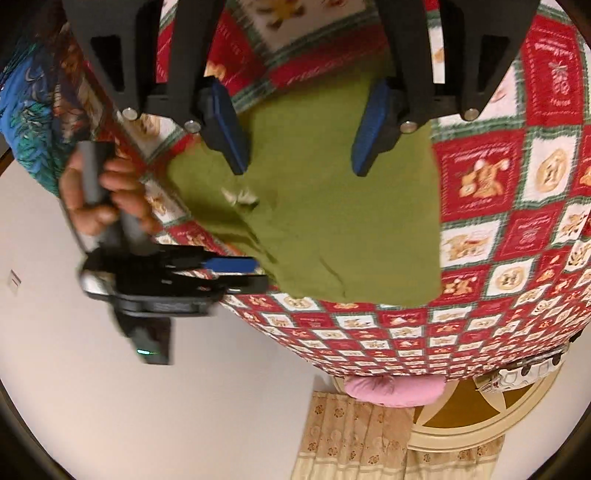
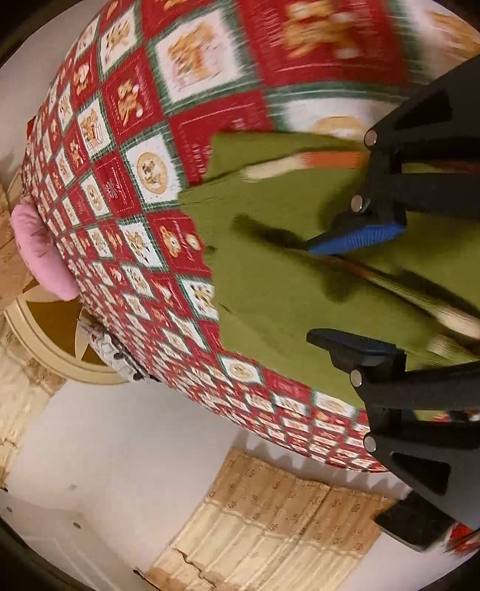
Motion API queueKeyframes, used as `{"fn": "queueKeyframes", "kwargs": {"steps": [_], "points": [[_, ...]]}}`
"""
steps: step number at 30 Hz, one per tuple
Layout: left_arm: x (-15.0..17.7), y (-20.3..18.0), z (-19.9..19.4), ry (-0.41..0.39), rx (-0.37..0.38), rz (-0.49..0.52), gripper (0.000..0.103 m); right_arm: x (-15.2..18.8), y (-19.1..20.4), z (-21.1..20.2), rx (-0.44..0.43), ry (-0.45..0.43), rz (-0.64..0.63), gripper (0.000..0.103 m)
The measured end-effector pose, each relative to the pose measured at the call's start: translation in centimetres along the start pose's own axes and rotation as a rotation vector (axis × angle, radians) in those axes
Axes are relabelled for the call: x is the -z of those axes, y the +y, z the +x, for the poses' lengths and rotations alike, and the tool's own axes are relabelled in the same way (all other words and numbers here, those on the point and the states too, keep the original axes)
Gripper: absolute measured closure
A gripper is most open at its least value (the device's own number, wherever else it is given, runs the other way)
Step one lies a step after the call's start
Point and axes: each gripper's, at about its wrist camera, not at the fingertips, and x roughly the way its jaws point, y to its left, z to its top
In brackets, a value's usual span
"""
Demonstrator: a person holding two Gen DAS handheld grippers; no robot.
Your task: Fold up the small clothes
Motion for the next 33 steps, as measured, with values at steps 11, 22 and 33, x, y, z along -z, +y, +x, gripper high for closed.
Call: {"fn": "queueKeyframes", "kwargs": {"steps": [11,22,33], "points": [[1.7,-2.3,-0.4,-0.03,-0.01,0.148,0.02,5.4,0.9,0.6,-0.036,0.076,0.056,0.044],[1.3,-3.7,1.2,-0.05,-0.064,0.26,0.015,6.7,3.7,3.1,-0.044,0.197,-0.016,0.086],[-0.3,-7.6,3.5,-0.149,-0.226,0.479,0.011,4.9,3.4,1.0,-0.361,0.172,0.281,0.088]]}}
